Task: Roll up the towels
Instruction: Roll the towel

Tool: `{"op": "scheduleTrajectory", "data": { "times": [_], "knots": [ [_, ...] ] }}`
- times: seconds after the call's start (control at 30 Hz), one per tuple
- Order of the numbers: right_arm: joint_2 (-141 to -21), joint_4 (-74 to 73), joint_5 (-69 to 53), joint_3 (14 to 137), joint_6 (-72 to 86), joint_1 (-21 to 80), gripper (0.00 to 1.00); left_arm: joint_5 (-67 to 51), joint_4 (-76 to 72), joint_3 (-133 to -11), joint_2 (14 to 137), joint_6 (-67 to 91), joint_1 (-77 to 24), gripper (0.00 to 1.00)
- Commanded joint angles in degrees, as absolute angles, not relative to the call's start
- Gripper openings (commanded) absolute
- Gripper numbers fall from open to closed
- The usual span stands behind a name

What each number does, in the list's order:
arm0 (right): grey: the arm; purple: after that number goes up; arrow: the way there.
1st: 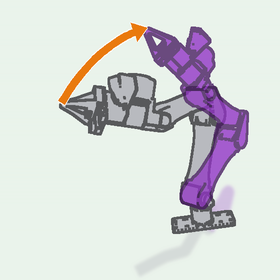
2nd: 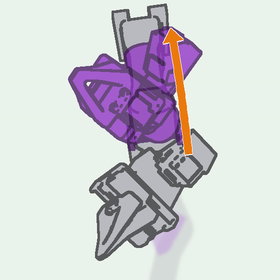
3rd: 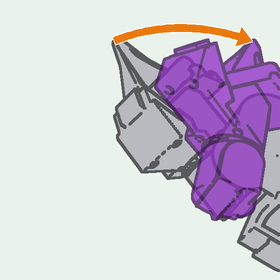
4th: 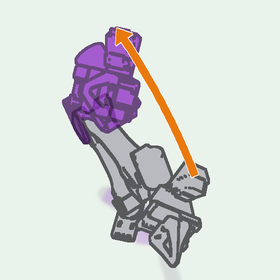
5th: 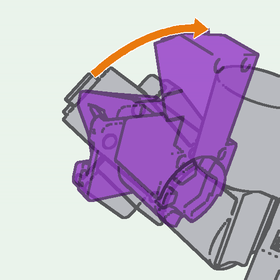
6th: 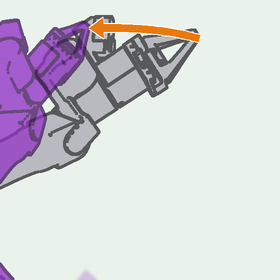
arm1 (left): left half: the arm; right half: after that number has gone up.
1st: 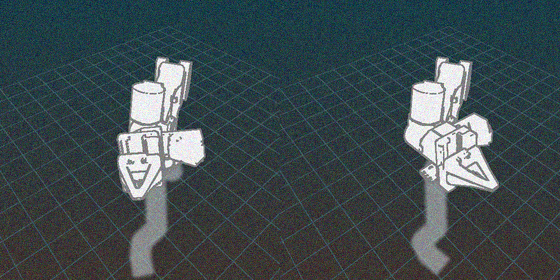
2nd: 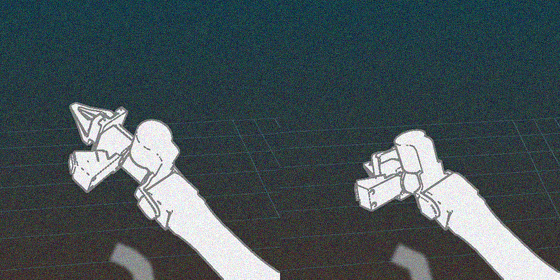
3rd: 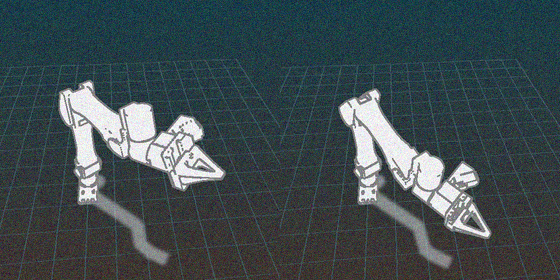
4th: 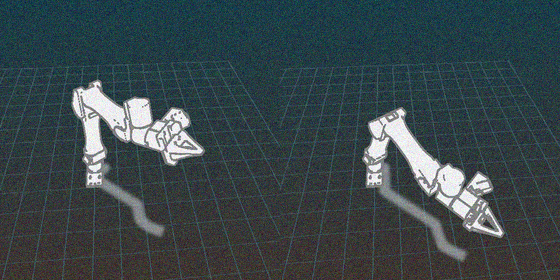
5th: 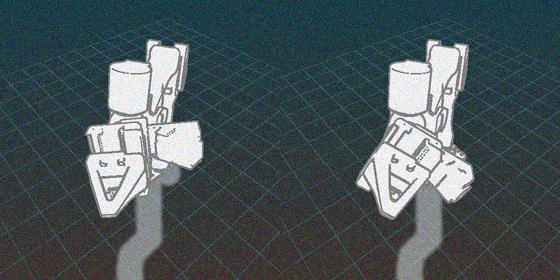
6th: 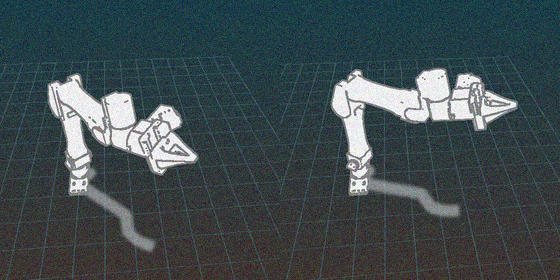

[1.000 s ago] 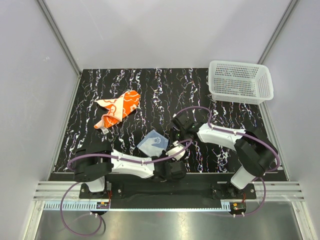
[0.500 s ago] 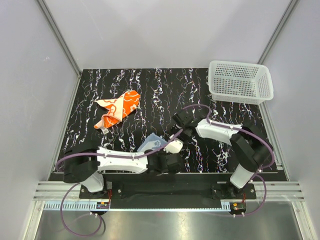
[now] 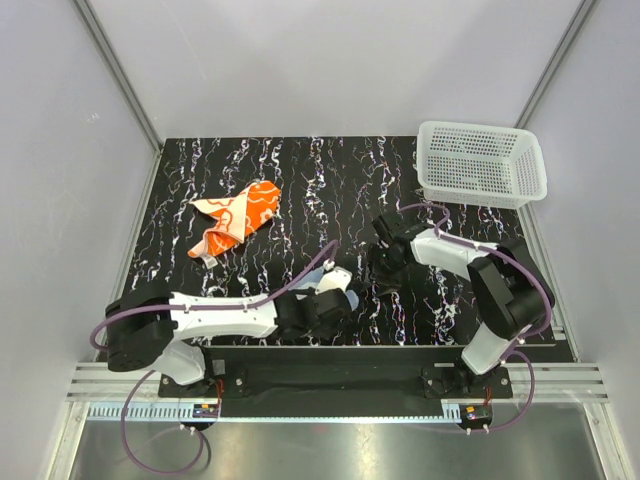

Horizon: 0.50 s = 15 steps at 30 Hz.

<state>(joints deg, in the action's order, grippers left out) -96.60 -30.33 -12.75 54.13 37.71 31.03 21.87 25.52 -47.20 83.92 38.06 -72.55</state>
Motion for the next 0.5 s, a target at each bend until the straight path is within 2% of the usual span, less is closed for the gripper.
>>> {"op": "scheduleTrajectory", "data": {
  "times": [0.0,0.27,0.47],
  "knots": [
    [-94.5,-35.5,-3.9,56.8,35.4,29.4,0.52,17.1,22.2,-47.4,81.7,38.8,-71.5,0.00],
    [-85.0,-39.0,-1.0,57.5,37.2,29.5,0.52,1.8,16.8,-45.8,81.8,39.8,-63.7,0.00],
    [-73.2,-32.0,-11.2,50.0,40.7,29.4,0.53,-9.2,12.3,-44.0,84.5,42.4,-56.6,0.00]
  ]
}}
